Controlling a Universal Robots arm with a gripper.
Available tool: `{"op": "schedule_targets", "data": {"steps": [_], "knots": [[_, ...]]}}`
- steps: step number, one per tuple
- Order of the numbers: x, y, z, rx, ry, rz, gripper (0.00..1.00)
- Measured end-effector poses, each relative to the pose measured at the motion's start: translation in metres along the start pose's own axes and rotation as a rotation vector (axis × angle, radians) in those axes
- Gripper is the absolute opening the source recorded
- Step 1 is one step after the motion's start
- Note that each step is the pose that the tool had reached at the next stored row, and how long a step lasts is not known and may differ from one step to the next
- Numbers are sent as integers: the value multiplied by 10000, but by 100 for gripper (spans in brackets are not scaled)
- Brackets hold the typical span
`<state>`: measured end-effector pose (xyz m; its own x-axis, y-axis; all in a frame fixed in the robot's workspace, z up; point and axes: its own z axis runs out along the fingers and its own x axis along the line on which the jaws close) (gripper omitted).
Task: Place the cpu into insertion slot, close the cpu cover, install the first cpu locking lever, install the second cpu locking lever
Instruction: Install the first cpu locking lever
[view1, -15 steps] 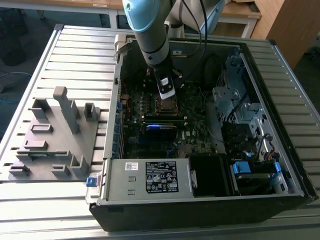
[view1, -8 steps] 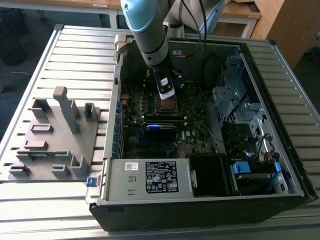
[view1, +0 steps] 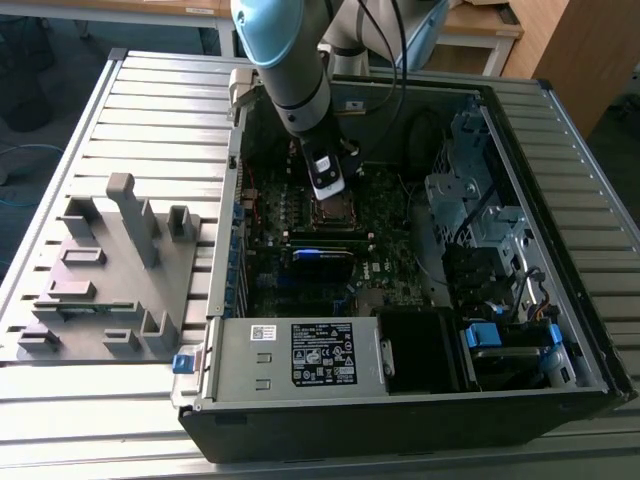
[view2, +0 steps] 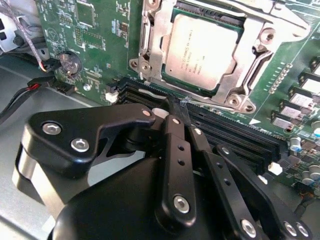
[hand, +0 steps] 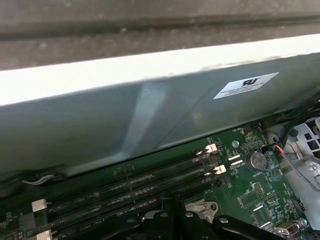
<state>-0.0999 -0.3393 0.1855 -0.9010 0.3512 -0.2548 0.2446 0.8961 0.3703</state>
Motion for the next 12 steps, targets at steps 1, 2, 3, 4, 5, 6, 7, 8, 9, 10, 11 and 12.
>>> {"op": "schedule_targets", "data": {"steps": [1,2,3,4,5,6,7,8,9,10,11,12], "knots": [[2,-1,3,-4,-24,-9,10],[4,-2,9,-8,-45,-17,10],[6,-4,15,-10,-63,-24,10],[8,-5,19,-13,-76,-28,10],[9,-4,21,-12,-84,-33,10],[9,-4,21,-11,-87,-34,10],[9,-3,22,-11,-88,-34,10],[9,-3,22,-11,-88,-34,10],[10,-3,23,-12,-89,-34,10],[10,-3,23,-12,-89,-34,10],[10,-3,23,-10,-89,-34,10],[9,-3,25,-7,-91,-35,10]]}}
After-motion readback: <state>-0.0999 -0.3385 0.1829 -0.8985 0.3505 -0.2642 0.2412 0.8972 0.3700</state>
